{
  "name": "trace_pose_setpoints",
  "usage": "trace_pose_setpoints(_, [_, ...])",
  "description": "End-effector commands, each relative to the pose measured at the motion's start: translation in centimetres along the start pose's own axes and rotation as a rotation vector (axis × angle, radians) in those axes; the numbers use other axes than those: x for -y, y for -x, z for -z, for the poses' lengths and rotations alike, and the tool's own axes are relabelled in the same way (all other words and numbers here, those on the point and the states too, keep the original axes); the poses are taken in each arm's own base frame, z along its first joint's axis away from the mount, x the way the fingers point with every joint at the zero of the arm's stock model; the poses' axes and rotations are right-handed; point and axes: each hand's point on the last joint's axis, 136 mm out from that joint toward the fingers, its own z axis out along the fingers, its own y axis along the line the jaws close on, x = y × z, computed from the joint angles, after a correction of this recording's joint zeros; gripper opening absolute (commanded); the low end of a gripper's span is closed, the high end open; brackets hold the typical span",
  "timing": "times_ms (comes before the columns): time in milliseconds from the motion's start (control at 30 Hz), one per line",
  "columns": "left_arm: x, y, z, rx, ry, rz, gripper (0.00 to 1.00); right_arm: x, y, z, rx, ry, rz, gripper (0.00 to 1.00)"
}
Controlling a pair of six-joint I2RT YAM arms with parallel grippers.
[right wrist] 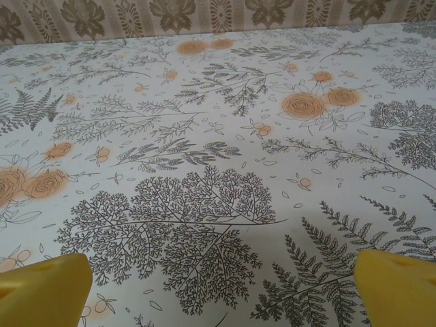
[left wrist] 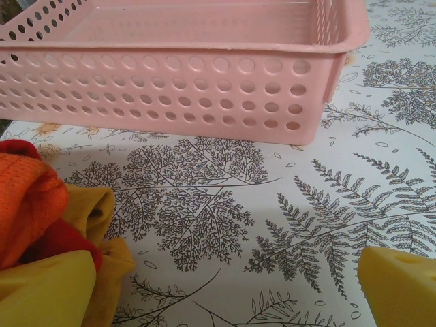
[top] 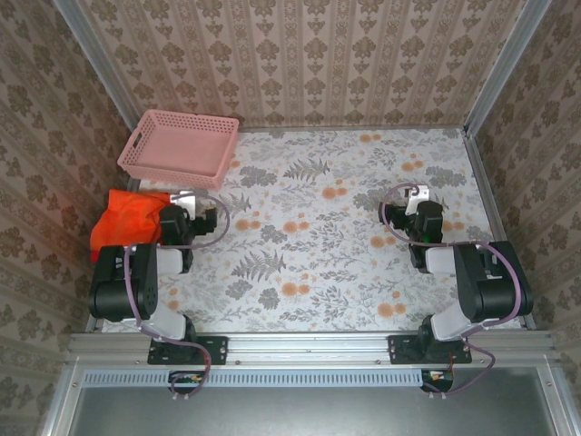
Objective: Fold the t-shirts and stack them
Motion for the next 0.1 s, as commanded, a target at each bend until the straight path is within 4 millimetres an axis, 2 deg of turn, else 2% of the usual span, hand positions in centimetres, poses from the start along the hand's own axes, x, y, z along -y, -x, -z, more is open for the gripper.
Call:
trace_pose_setpoints(0, [-0.05,1.52,0.02,0.049,0.010,0.004,1.00,-0.02,0.84,-0.16,0.033,0.000,0.014,1.00])
trace_pose_setpoints(67, [-0.05,1.53,0.02,0.049,0.010,0.005,1.00,-0.01,0.86,-0.14,0.034,0.000,0.013,1.00])
